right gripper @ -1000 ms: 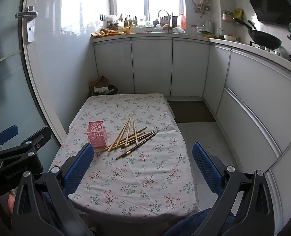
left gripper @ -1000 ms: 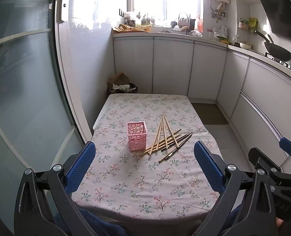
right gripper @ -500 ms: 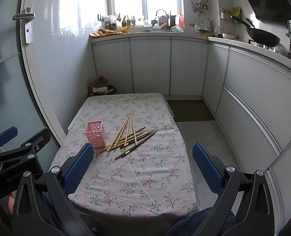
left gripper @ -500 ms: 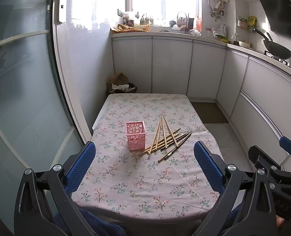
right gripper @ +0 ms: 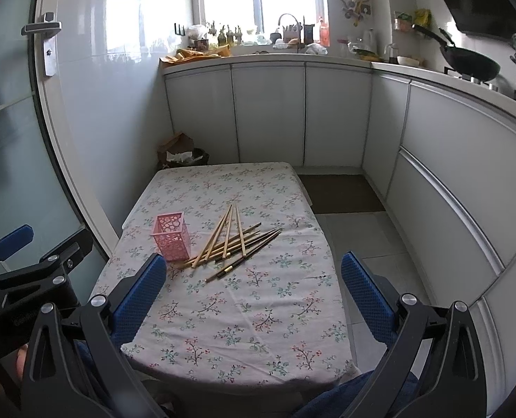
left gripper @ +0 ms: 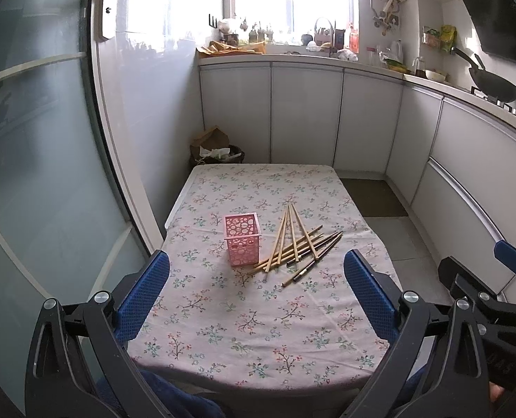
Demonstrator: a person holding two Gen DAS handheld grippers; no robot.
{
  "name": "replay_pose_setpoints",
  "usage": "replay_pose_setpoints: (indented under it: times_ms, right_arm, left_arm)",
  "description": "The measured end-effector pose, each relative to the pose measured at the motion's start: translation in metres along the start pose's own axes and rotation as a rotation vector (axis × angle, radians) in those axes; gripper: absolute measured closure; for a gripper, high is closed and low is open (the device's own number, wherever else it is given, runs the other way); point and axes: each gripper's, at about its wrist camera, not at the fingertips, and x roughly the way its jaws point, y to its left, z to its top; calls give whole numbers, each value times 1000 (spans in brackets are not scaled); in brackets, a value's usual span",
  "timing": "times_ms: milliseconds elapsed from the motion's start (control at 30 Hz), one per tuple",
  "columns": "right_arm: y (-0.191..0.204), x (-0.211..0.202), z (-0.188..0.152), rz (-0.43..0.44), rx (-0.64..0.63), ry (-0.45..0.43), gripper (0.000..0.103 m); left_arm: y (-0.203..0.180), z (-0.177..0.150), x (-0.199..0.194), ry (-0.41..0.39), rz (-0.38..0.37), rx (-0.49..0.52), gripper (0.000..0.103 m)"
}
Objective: Organize utensils
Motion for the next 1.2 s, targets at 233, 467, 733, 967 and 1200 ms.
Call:
replay_pose_setpoints:
  times_ms: [233,467,733,967,1200]
  right_arm:
    - [-20,72,9,71,97,138,6]
    - [-64,179,24,160,320,327,6]
    - [-81,293,48,260,403,468,27]
    - [-103,363,28,245,446,565,55]
    - [-124,383,24,227,441,575,55]
  left_arm:
    - [3,1,51,76,-5,11,7]
    - [12,18,142,208,-81,12,7]
    - [-10,52,236,321,-152,21,7]
    - [-60,60,343,471,-178,108,27]
    - [-68,48,434,588,-60,151,60]
